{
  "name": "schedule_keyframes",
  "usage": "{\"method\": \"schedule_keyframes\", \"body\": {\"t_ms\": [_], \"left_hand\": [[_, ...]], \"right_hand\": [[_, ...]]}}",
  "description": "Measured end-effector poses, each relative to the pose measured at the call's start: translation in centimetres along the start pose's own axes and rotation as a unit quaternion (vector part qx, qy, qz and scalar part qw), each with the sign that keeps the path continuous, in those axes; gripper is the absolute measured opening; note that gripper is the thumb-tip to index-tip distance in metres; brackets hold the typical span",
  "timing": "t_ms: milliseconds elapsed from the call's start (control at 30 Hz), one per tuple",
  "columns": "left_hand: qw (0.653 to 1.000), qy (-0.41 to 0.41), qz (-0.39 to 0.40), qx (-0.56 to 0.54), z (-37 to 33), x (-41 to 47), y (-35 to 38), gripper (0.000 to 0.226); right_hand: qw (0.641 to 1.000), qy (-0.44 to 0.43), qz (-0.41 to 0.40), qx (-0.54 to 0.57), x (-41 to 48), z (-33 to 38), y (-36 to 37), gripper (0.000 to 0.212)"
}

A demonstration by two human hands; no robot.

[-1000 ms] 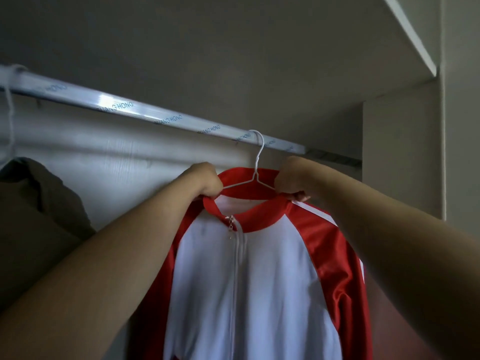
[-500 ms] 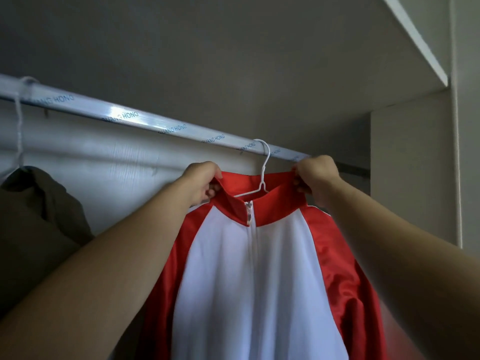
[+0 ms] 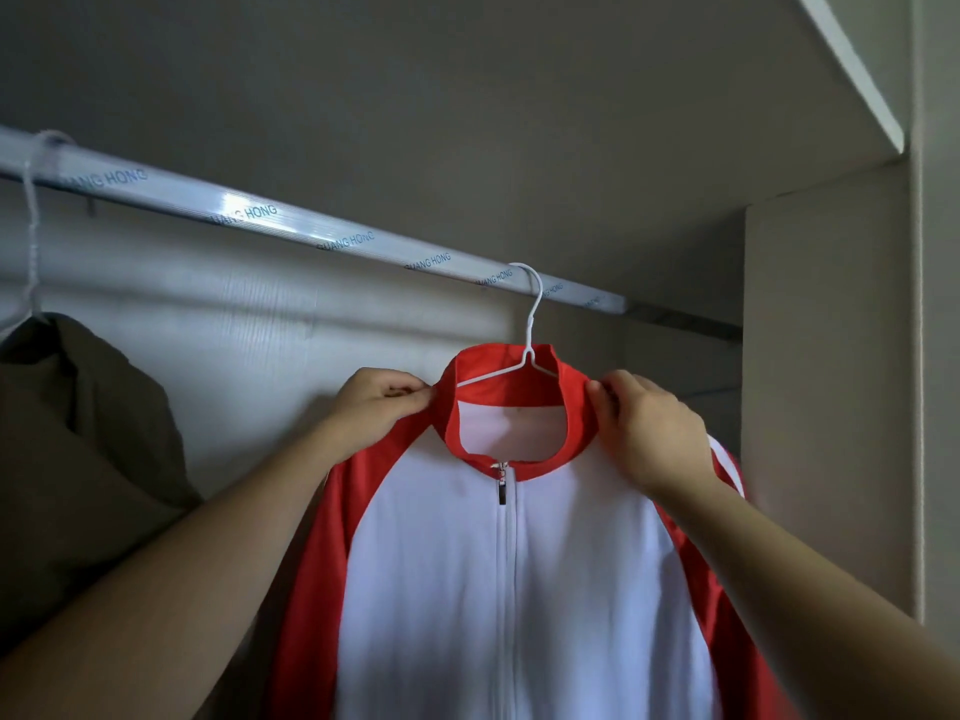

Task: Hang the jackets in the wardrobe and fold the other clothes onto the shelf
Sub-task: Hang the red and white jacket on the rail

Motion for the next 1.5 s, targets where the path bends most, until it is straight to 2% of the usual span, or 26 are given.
{"method": "schedule_keyframes", "body": {"t_ms": [133, 267, 367, 500, 600, 700, 867, 1033, 1200, 1400, 1500], "left_hand": [[0.996, 0.053, -0.025, 0.072, -0.9, 0.4, 0.1, 0.035], [0.991, 0.083, -0.043, 0.1, -2.1, 1.4, 2.3, 0.03], [0.985, 0.09, -0.053, 0.136, -2.1, 1.8, 2.6, 0.038], [0.966, 0.127, -0.107, 0.2, -1.4, 1.5, 1.0, 0.053], [0.95, 0.135, -0.148, 0.24, -1.4, 1.3, -0.1, 0.057], [0.943, 0.099, -0.191, 0.253, -0.7, 0.8, -1.3, 0.057], [0.939, -0.014, -0.249, 0.237, 2.7, -1.6, -3.5, 0.059], [0.929, -0.05, -0.305, 0.203, 4.9, -2.3, -5.5, 0.069], [0.929, -0.048, -0.314, 0.189, 6.6, -2.1, -6.6, 0.076], [0.92, -0.158, -0.35, 0.077, 11.4, -3.4, -6.7, 0.078], [0.925, -0.162, -0.326, 0.111, 11.2, -3.2, -6.2, 0.075]], "right_hand": [[1.0, -0.002, -0.002, -0.028, 0.5, -0.2, 0.4, 0.032], [0.999, 0.005, 0.001, -0.043, 0.6, 0.1, 1.0, 0.027], [0.998, 0.027, 0.007, -0.059, 0.5, -0.2, 1.2, 0.026], [0.996, 0.062, 0.025, -0.057, -0.1, -1.6, 0.9, 0.04], [0.995, 0.047, 0.013, -0.083, -0.7, -1.6, 0.3, 0.045], [0.995, 0.049, -0.007, -0.091, -1.1, -1.9, -0.1, 0.046], [0.991, 0.084, -0.019, -0.102, -2.5, -4.4, 0.1, 0.044], [0.989, 0.098, -0.027, -0.111, -2.8, -5.1, 0.7, 0.048], [0.988, 0.095, -0.018, -0.125, -2.5, -5.1, 0.7, 0.064], [0.99, 0.05, -0.015, -0.128, -2.1, -3.9, 0.5, 0.068], [0.99, 0.046, -0.024, -0.13, -2.1, -4.1, 0.0, 0.071]]}}
Point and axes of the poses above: each hand's wrist, its own x-axis towards the middle knuckle, its own y-axis out of the palm, z = x × y, the point moved 6 cm from there along x, towards the middle knuckle, and after that the axes turned 9 degrees about -x, right-handed, at the moved point
